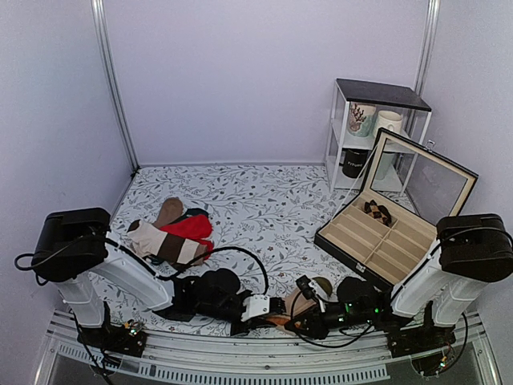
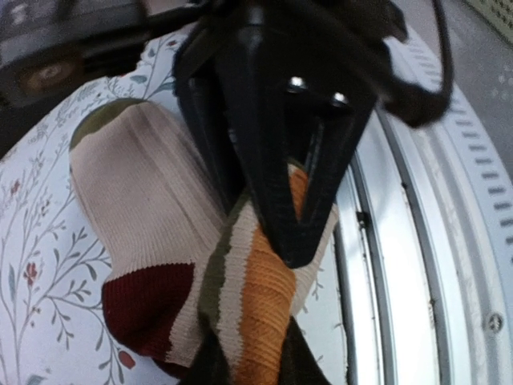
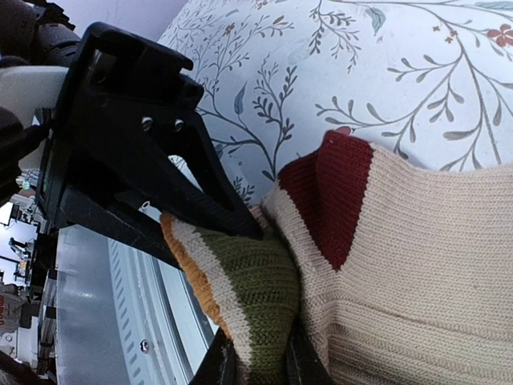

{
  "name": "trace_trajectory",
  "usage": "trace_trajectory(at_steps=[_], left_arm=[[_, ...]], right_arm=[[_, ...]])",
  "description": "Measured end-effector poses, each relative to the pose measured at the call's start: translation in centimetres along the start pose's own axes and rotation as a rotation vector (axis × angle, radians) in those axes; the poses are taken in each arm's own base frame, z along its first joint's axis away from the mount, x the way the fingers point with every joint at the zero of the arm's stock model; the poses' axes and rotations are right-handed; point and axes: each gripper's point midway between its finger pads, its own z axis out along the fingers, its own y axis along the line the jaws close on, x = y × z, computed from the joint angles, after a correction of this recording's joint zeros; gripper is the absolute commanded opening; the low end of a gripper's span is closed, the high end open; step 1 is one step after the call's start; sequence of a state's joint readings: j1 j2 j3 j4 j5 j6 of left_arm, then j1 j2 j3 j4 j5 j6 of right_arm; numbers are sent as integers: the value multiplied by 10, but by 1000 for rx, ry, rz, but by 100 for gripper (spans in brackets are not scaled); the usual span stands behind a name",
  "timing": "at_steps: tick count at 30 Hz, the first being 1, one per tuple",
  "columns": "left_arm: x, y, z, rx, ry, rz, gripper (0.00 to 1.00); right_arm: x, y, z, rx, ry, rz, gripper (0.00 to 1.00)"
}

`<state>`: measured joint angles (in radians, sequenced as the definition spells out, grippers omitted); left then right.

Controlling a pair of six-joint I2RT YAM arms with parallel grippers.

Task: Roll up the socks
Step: Roll a pair of socks at the center of the board.

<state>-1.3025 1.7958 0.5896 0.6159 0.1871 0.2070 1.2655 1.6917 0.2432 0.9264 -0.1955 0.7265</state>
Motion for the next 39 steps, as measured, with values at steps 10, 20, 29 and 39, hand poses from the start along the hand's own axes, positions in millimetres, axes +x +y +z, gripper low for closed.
trace_trajectory(at_steps=[10, 20, 29, 39], left_arm=[[1, -1, 0, 14, 3, -126, 0], [11, 3, 0, -21, 46, -426, 0], [13, 8, -2, 0, 35, -573, 0], [10, 5, 3, 49, 60, -625, 0]], right_arm=[[-9, 5, 2, 1, 14, -5, 60], [-44, -10, -30, 241, -47, -110, 73], [-44, -29, -44, 350, -16, -144, 69], [-53, 24, -47, 94, -59, -352, 68]])
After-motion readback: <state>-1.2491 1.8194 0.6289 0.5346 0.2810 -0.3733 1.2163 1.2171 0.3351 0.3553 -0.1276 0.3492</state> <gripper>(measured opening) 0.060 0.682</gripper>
